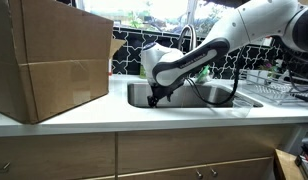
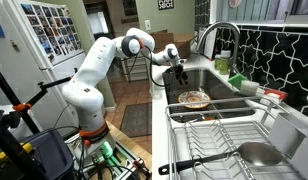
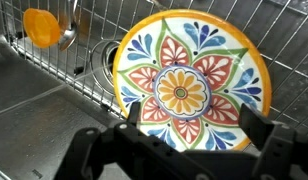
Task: Rinse the plate in the sink and put it on the dish rack
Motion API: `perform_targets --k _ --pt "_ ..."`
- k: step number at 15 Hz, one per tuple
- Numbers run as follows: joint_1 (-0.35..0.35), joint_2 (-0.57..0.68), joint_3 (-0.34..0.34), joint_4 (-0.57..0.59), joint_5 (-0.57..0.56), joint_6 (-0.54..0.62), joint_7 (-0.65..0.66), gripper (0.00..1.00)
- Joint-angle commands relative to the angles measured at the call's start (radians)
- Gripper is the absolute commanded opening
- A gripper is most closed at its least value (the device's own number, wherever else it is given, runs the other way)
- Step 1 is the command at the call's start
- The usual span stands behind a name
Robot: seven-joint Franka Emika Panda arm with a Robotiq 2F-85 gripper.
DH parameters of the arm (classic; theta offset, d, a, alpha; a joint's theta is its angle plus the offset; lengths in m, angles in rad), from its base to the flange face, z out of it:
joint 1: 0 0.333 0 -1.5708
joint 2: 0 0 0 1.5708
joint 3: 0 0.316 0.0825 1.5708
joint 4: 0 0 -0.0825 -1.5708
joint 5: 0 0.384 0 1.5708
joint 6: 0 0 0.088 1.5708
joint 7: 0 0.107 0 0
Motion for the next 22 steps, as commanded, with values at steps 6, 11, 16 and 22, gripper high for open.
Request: perform_targets --k 6,11,16,22 --pt "0.01 0.2 -0.035 0.261 0.11 -0.091 -0.066 1.0" --pt "0.011 0.277 -0.032 0.325 0.136 -0.056 -0.108 1.0" --pt "0.012 0.326 -0.03 0.372 0.171 -0.025 -0.147 1.0" --pt "0.044 0.386 -0.046 0.409 0.153 0.005 -0.148 1.0"
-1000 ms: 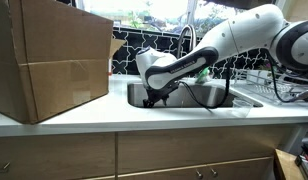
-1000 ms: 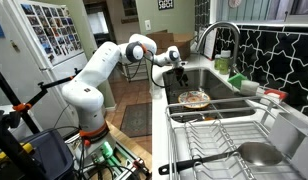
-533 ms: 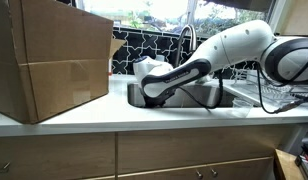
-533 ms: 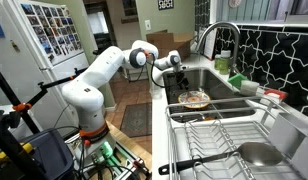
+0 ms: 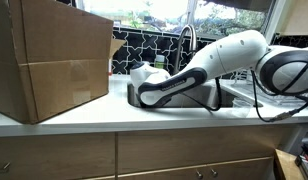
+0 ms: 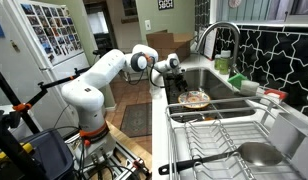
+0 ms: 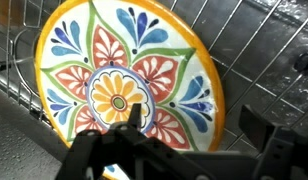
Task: Rinse the plate in the sink and put it on the dish rack
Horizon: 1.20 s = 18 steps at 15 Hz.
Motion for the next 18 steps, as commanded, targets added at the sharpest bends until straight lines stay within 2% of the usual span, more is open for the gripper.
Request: perform_targets --k 1,4,9,13,18 --pt "0.02 0.071 -0.025 0.061 0.013 0.041 -0.018 1.0" --pt "0.033 0.094 -0.044 0.082 -0.002 0.079 -0.016 1.0" --pt "0.034 0.117 -0.053 0.11 0.002 0.078 -0.043 1.0" --pt "0.0 0.128 -0.029 0.127 0.058 0.028 -0.057 1.0" --pt "-0.002 0.161 -0.045 0.161 0.071 -0.044 -0.043 1.0"
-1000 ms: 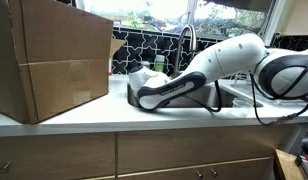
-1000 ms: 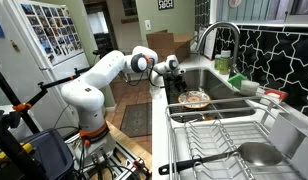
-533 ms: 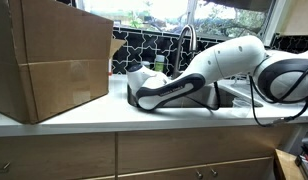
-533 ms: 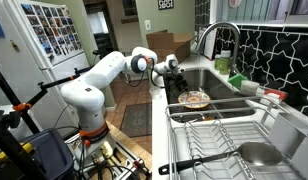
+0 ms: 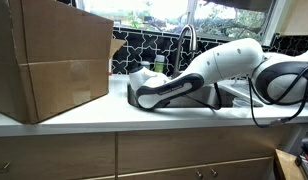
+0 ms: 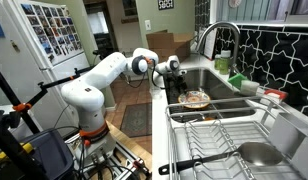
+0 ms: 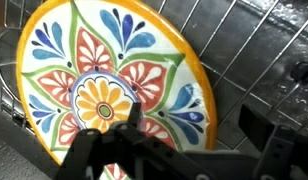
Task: Rinse the plate in the sink and put it on the dish rack
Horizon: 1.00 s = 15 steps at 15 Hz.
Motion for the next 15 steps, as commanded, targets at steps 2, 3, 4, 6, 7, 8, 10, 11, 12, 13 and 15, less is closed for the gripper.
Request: perform_targets --k 2,3,4,6,7,8,10,11,12,13,15 --pt "-0.014 0.103 -0.024 0.095 0.0 -0.03 -0.004 1.0" --pt "-0.016 0.111 -0.027 0.103 -0.002 -0.034 -0.003 1.0" --pt "-0.019 0.119 -0.026 0.113 0.0 -0.041 -0.002 1.0" --pt "-0.025 0.134 -0.027 0.129 -0.001 -0.054 -0.002 1.0" --pt "-0.028 0.138 -0.026 0.136 0.0 -0.06 -0.003 1.0" --pt "-0.029 0.144 -0.026 0.145 0.0 -0.068 -0.003 1.0" --pt "-0.036 0.145 -0.015 0.148 -0.007 -0.067 -0.002 1.0" --pt "-0.037 0.148 -0.015 0.153 -0.009 -0.07 -0.003 1.0" --pt "-0.036 0.152 -0.017 0.157 -0.013 -0.075 -0.005 1.0" --pt "-0.035 0.154 -0.02 0.16 -0.015 -0.083 -0.004 1.0" --pt "-0.033 0.161 -0.026 0.169 -0.022 -0.106 -0.002 1.0"
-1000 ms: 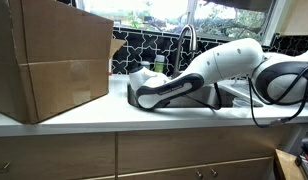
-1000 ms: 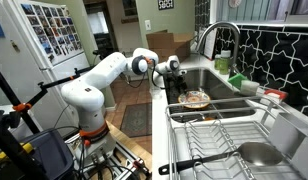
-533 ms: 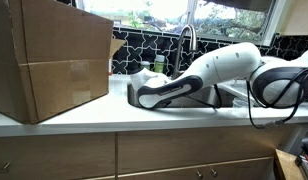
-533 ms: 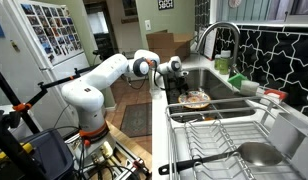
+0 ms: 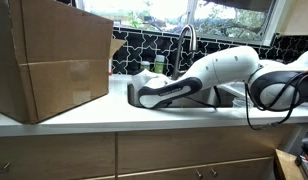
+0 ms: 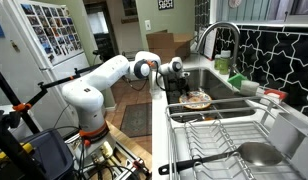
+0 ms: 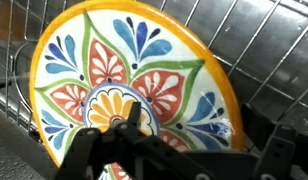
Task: Rinse the plate in the sink and put it on the dish rack
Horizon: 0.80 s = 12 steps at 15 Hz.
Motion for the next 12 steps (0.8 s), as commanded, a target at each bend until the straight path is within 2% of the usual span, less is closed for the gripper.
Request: perform_targets --k 1,8,12 --pt "0.003 0.092 -0.017 0.065 -0.022 -0.017 -0.006 1.0" --pt "0.006 0.122 -0.038 0.114 -0.038 -0.074 -0.021 1.0" --pt "0.004 0.134 -0.045 0.138 -0.038 -0.083 -0.035 0.67"
